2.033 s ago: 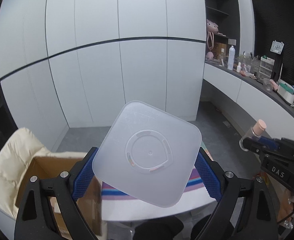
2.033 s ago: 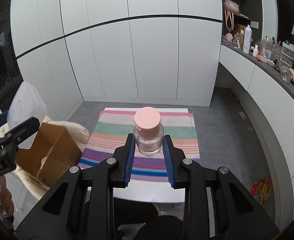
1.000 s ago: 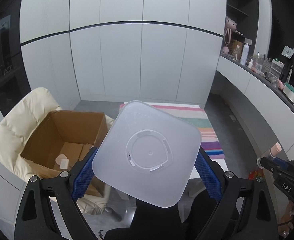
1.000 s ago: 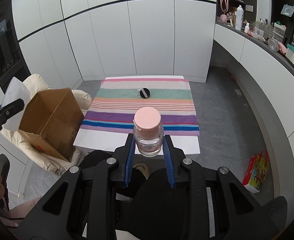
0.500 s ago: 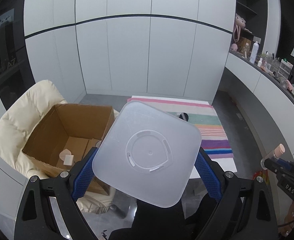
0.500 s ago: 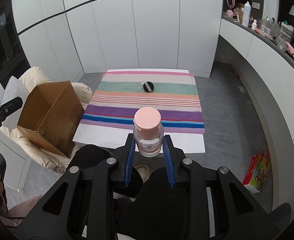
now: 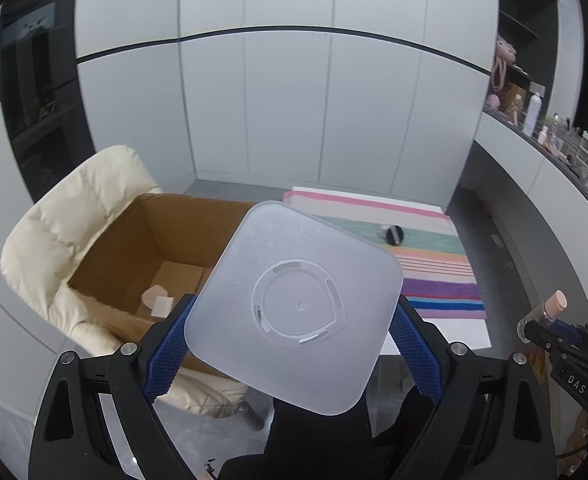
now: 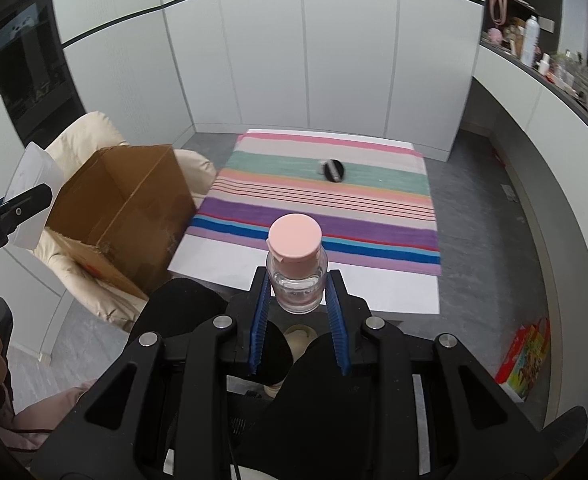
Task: Organize objects
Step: 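Lift the frosted case and pink-capped bottle and carry them toward the cardboard box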
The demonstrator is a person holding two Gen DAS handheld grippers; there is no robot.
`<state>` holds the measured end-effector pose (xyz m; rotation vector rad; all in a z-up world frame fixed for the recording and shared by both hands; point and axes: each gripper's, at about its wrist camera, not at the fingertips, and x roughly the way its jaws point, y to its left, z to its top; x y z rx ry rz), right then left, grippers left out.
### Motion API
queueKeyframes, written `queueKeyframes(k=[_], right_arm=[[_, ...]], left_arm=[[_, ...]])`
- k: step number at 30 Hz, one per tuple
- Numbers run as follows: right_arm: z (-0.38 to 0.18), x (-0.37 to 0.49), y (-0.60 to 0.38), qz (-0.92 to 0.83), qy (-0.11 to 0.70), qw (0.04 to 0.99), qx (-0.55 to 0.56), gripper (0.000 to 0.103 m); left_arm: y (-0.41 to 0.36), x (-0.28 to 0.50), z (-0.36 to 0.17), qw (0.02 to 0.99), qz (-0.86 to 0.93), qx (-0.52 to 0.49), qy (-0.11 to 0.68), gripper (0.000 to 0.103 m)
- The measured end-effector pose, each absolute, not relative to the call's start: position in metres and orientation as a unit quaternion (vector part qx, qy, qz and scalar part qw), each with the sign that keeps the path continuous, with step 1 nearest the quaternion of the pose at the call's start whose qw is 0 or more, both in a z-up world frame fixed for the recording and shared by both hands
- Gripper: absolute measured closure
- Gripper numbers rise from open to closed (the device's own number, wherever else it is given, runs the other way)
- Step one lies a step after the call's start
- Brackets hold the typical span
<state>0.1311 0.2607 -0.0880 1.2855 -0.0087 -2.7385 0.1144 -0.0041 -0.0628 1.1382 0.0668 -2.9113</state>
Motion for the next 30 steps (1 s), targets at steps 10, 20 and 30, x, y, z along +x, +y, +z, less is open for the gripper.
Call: queueKeyframes(k=[10,20,30], right_arm=[[-0.091,0.117,0.195,-0.896,0.031,0.129,0.424,0.074],[-0.103,0.111,0.126,-0.878,0.065,0.204,0.429,0.074],[-0.116,0.097,0.08,-0.862,0.084,0.245,0.436,0.074]], left_arm=[[-0.066,0.14,-0.071,0.079,-0.924,0.371,0.049,0.01],[-0.125,0.167,-0.078,0.143,-0.914,0.374,0.07,0.01],[-0.149,0.164,-0.09,0.17,-0.901,0.39,0.082,0.01]])
